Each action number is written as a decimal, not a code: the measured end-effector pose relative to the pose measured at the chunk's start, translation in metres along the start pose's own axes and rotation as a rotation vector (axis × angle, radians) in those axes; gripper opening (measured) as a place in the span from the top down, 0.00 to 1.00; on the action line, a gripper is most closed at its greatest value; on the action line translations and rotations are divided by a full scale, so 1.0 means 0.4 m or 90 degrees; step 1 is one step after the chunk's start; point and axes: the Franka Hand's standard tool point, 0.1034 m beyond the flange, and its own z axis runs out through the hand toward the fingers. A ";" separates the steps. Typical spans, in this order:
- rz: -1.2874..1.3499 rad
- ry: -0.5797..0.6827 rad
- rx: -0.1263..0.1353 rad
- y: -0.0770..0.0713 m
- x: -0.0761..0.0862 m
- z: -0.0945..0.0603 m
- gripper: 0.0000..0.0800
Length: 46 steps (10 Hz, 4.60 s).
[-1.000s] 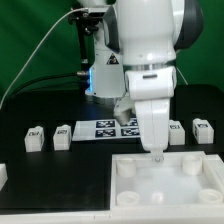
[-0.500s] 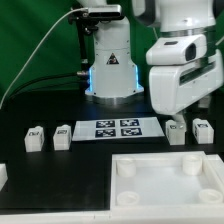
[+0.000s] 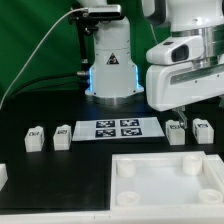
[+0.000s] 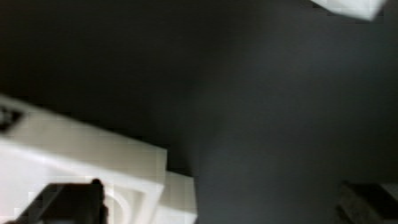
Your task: Assemble one leg
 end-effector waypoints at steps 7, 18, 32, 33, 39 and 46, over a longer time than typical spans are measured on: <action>0.154 -0.201 0.022 -0.065 -0.074 0.043 0.19; 0.162 -0.520 0.047 -0.105 -0.137 0.112 0.19; 0.179 -0.540 0.042 -0.114 -0.164 0.138 0.64; 0.179 -0.540 0.042 -0.114 -0.164 0.138 0.64; 0.124 -0.519 0.081 -0.035 -0.073 -0.010 0.63; 0.092 -0.038 0.010 0.091 0.060 -0.197 0.63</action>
Offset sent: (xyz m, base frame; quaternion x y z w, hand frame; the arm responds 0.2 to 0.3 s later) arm -0.0240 0.0047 -0.0143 -0.0083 -0.0143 0.0713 0.9973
